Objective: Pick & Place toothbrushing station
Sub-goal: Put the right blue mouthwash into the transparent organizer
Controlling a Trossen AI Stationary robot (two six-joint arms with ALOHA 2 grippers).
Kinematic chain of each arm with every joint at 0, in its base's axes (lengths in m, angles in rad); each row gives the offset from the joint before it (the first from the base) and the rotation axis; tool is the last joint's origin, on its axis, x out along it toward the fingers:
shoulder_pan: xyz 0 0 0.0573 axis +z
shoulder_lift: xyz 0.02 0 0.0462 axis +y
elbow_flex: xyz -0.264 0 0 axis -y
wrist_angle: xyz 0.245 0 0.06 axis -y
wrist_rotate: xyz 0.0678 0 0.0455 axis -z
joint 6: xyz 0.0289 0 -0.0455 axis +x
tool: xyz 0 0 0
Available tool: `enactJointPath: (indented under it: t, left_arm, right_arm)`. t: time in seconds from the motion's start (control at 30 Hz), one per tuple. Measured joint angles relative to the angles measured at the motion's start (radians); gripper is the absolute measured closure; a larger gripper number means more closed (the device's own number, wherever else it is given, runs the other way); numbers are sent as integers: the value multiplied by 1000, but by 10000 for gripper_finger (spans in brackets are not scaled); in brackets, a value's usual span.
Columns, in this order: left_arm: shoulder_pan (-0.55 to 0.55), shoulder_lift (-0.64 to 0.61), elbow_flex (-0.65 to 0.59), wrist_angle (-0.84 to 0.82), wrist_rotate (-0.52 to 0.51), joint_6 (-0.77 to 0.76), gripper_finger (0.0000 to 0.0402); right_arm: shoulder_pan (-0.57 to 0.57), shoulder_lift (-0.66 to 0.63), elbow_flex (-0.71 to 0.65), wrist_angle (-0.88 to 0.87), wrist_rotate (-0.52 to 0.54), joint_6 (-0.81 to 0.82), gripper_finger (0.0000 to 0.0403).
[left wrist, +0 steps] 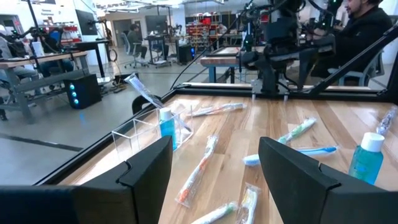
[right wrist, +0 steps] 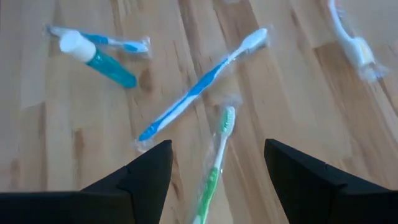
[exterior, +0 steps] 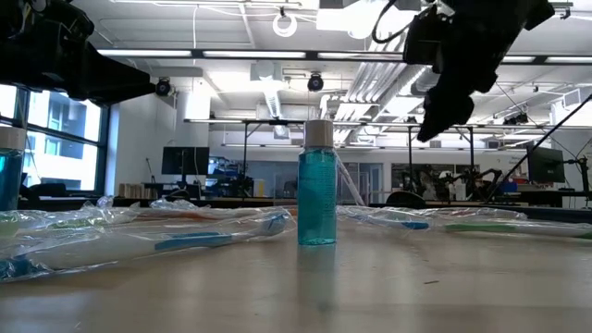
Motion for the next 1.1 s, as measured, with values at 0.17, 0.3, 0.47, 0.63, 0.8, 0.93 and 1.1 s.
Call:
enactJointPath:
  t: [0.17, 0.3, 0.47, 0.63, 0.8, 0.93, 1.1]
  left_arm:
    - [0, 0, 0, 0, 0, 0, 162]
    - [0, 0, 0, 0, 0, 0, 162]
    - [0, 0, 0, 0, -4, 7, 162]
    - [0, 0, 0, 2, -10, 8, 162]
    - [0, 0, 0, 3, -15, 8, 162]
    - [0, 0, 0, 5, -24, 8, 162]
    - [0, 0, -1, 8, -27, 20, 162]
  right_arm:
    - [23, 36, 0, 125, 0, -114, 156]
    - [33, 39, 0, 174, -14, -133, 156]
    - [69, 39, 0, 335, -64, -184, 156]
    - [159, 78, 0, 469, -62, -341, 156]
    - [186, 135, 1, 520, -25, -403, 156]
    - [179, 212, 48, 537, -23, -450, 156]
    - [180, 316, 168, 425, -51, -524, 156]
